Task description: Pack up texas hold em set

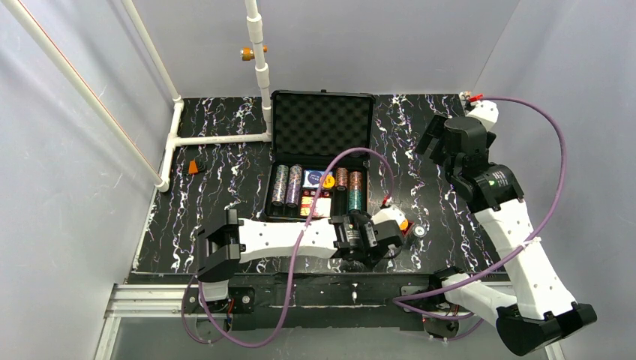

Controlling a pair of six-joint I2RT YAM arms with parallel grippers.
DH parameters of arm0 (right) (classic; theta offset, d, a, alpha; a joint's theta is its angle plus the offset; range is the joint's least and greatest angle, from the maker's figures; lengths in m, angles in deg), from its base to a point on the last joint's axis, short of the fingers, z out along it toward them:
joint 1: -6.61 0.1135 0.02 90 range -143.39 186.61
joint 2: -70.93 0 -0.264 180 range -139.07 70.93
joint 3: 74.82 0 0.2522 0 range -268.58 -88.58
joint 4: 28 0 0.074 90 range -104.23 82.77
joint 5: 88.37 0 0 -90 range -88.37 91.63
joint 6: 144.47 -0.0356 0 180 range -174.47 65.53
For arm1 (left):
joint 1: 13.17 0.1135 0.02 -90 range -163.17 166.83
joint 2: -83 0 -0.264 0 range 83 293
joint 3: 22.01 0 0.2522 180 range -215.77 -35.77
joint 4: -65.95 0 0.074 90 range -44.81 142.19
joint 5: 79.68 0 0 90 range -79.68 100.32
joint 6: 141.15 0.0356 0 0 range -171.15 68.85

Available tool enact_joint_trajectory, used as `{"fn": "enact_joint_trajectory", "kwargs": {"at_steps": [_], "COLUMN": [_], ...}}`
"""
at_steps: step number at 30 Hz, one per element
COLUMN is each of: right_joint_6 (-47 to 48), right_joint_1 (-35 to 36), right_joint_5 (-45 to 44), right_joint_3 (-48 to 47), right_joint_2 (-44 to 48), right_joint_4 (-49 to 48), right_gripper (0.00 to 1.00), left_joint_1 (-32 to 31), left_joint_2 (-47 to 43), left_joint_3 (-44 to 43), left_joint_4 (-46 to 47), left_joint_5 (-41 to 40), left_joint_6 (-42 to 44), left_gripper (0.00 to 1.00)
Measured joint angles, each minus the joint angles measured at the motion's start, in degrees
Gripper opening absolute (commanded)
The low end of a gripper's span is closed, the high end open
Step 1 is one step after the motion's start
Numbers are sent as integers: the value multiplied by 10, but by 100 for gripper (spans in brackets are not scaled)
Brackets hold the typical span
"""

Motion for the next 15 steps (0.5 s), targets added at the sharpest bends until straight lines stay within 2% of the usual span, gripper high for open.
{"fn": "enact_joint_trajectory", "kwargs": {"at_steps": [8,15], "right_joint_6": [-2,-12], "right_joint_1": [0,0], "right_joint_5": [0,10], "right_joint_3": [0,15], "right_joint_2": [9,22], "right_joint_4": [0,-9], "right_gripper": [100,100], "left_joint_1": [66,186], "left_joint_2": [-32,-35], "left_joint_3": [-14,-50], "left_joint_4": [-30,-49], "left_joint_5": [-5,-1], "left_joint_6": [9,31], "left_gripper": [0,0]}}
